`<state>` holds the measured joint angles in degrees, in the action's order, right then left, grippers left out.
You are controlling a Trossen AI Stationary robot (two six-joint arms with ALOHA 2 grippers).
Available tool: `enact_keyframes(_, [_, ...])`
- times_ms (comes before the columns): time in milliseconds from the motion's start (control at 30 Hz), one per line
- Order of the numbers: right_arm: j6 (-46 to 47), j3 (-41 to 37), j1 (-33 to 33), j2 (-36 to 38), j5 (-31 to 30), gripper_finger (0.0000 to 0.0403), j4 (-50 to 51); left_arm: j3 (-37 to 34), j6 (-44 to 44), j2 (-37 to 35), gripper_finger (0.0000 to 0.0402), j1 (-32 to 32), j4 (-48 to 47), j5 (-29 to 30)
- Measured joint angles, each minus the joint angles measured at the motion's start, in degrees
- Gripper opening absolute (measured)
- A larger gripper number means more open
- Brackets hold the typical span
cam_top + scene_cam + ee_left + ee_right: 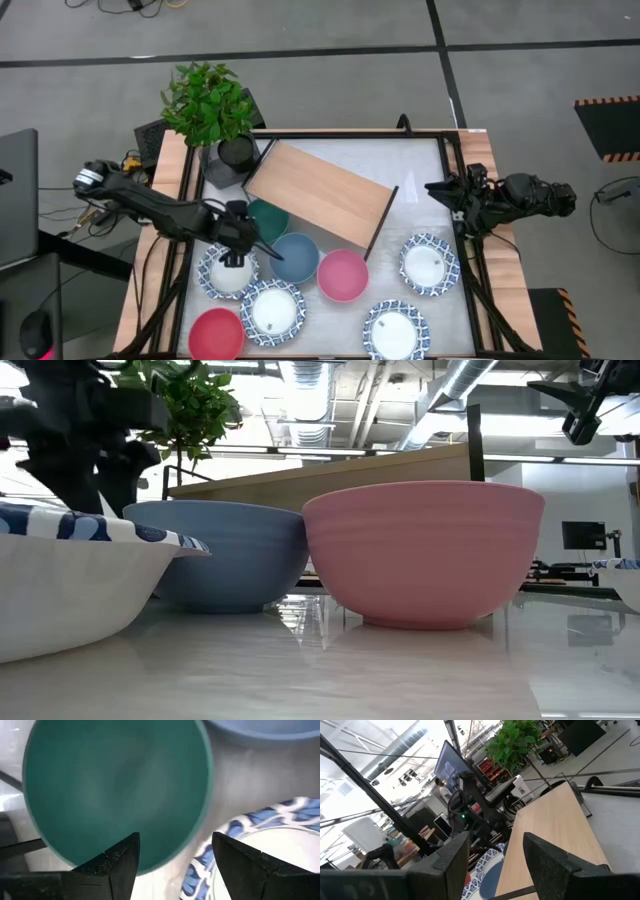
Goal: Place and stack bowls onto a shelf
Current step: Put the green bowl on the shelf
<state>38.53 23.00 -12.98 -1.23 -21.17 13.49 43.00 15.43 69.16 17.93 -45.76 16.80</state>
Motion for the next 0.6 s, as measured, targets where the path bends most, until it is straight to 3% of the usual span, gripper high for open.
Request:
enact_keyframes(400, [0.0, 0.0, 0.0, 0.0, 0.0, 0.0212, 0.9, 0.0, 0.2, 6.9, 0.0231, 0.0, 2.0, 0.2])
enact_keyframes(600, [0.5, 0.0, 0.0, 0.0, 0.0, 0.0212, 1.1, 0.0, 0.3, 6.9, 0.0178, 0.0, 2.2, 0.5])
